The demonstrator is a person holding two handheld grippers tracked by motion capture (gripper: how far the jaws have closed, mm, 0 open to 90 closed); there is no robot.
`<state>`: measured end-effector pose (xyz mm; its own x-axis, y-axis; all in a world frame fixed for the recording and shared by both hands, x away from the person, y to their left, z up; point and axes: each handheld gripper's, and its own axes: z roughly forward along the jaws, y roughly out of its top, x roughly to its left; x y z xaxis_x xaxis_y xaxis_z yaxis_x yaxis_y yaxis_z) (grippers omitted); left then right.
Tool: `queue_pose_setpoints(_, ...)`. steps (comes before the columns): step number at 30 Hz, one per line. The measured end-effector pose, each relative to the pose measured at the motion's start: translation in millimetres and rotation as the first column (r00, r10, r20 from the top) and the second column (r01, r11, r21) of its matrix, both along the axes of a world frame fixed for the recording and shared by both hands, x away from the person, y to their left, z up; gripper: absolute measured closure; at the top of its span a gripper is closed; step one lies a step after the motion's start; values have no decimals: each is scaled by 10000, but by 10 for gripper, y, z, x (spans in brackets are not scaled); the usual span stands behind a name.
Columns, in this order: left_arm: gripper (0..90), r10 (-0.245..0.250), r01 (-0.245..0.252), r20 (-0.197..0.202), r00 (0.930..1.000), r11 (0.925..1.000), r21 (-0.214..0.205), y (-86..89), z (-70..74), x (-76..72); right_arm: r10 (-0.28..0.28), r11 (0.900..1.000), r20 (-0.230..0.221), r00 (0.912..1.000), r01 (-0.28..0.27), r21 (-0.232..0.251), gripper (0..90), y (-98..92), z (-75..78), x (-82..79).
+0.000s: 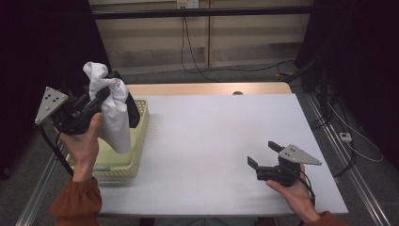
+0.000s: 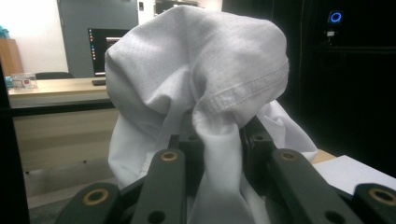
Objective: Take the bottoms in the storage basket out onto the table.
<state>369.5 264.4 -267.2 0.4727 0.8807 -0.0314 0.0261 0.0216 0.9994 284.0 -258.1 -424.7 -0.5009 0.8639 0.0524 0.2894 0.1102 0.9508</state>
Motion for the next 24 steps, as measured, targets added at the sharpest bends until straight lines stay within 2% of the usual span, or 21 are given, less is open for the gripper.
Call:
queue_pose_setpoints(6, 748, -166, 166, 52, 9998, 9998, 56, -62, 29, -15, -12, 10000, 6, 10000, 12, -2, 49, -1, 0, 2)
queue_pose_setpoints(17, 748, -425, 426, 86, 9991, 9991, -78, -143, 76, -47, -7, 10000, 16, 10000, 7, -34, 49, -3, -1, 2)
queue_pose_setpoints(24, 746, -470, 470, -31, 9989, 9989, -49, -207, 84, -42, 6, 10000, -4, 10000, -6, -40, 49, 0, -3, 4)
